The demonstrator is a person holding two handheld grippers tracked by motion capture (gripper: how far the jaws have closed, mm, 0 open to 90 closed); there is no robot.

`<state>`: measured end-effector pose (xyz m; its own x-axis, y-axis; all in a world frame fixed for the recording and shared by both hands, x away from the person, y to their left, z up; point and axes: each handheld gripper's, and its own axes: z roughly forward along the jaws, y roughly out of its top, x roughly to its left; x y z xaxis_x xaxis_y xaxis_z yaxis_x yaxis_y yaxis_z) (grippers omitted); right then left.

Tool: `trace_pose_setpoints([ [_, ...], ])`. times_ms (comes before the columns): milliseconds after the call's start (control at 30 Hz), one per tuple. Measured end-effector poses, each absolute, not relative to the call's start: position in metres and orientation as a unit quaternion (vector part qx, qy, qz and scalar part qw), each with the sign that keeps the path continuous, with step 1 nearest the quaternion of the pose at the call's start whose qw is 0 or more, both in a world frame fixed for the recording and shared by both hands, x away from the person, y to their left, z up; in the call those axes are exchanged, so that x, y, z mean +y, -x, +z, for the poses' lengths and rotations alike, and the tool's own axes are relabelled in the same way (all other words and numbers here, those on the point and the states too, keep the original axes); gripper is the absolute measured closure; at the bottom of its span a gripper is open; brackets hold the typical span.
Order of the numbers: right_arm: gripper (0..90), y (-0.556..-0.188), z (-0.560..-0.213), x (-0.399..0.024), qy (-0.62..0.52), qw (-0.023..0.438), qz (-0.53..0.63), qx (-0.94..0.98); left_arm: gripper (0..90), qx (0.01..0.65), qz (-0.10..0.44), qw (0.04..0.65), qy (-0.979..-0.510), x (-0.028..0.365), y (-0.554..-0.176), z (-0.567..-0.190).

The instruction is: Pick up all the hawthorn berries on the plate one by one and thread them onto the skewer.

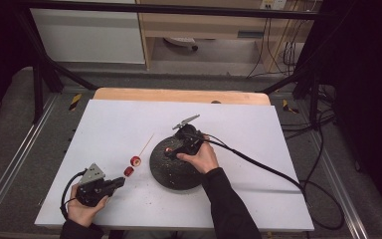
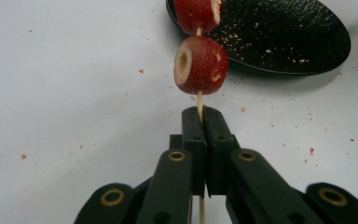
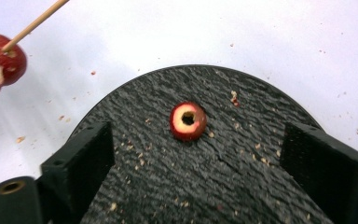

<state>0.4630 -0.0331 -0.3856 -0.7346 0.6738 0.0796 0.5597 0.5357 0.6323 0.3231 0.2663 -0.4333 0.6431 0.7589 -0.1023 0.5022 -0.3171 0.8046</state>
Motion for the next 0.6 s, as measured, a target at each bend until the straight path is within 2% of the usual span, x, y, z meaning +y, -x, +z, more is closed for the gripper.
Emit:
trace_pose_setpoints([
  [600,38.6,-0.486,-0.403,-0.005,-0.355,0.058,0.278,0.890,88.3,0.395,0.149,0.431,-0.798,0.266,-0.323,-0.433],
])
